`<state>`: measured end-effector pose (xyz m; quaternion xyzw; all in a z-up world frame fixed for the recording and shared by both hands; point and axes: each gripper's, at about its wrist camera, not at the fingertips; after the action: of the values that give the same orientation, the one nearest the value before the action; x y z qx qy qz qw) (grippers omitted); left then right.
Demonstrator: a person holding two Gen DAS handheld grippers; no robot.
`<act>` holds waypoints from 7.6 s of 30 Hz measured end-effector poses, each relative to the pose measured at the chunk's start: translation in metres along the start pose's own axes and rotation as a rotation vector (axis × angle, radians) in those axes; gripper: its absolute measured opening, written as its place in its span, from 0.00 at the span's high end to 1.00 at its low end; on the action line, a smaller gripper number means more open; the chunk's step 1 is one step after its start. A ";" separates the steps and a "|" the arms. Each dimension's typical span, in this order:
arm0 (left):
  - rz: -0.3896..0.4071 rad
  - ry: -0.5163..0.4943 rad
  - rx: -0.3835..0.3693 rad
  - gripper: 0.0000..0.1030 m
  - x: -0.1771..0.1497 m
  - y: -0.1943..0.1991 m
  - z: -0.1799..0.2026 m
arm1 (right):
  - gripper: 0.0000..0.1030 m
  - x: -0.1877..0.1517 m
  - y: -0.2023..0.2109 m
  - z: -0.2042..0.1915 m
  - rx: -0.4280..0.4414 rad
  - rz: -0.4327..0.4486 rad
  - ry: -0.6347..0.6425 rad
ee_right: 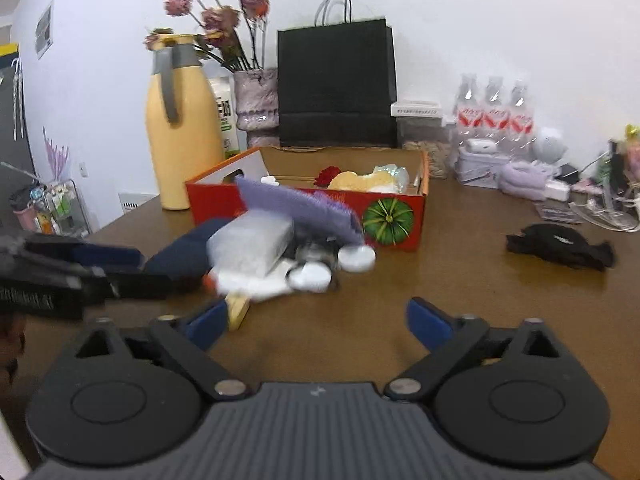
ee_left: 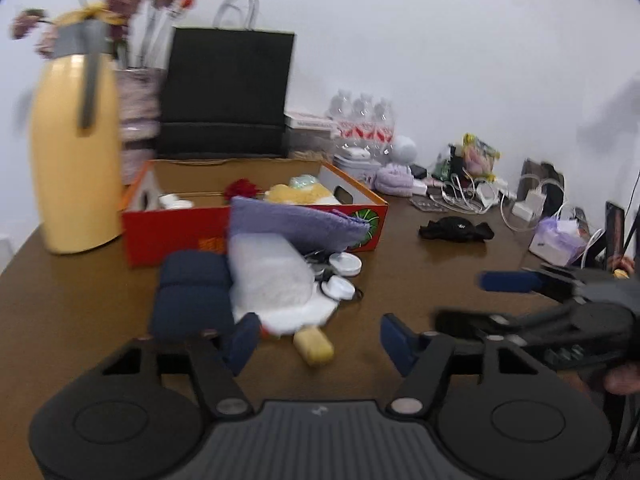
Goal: Organize objects
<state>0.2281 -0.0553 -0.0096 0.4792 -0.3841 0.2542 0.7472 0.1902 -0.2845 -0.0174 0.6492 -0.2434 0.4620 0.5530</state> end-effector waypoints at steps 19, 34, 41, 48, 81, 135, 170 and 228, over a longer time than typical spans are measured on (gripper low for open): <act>-0.027 -0.056 0.186 0.43 0.037 -0.098 -0.004 | 0.71 0.012 -0.106 0.020 0.084 -0.072 -0.049; -0.030 -0.051 0.234 0.37 0.041 -0.102 -0.001 | 0.71 0.002 -0.085 0.023 0.011 -0.029 -0.086; 0.103 -0.002 0.154 0.38 0.003 0.030 0.018 | 0.71 -0.017 -0.018 -0.011 -0.007 0.018 -0.087; 0.102 0.018 0.172 0.38 -0.034 0.105 0.022 | 0.71 -0.033 0.055 -0.044 0.061 0.037 -0.064; -0.146 0.207 0.097 0.24 0.142 -0.241 -0.076 | 0.63 0.109 -0.227 0.075 -0.030 -0.221 0.014; 0.038 0.124 0.058 0.16 0.026 -0.005 -0.017 | 0.19 0.001 0.018 0.006 -0.023 0.056 -0.128; -0.033 0.286 0.023 0.98 -0.059 0.077 -0.016 | 0.98 -0.046 0.061 -0.051 0.049 -0.020 -0.129; 0.152 0.087 0.168 0.23 0.040 0.068 -0.027 | 0.02 0.054 0.012 -0.005 -0.053 0.060 0.070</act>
<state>0.2093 -0.0021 0.0518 0.4981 -0.3640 0.3616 0.6991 0.2031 -0.2725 0.0359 0.6102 -0.2554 0.4945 0.5639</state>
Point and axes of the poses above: each gripper's, at about its wrist camera, not at the fingertips, and y roughly against the way its jaws point, z to its right, x to its top, and after that the axes turned 9 degrees about y, right-handed
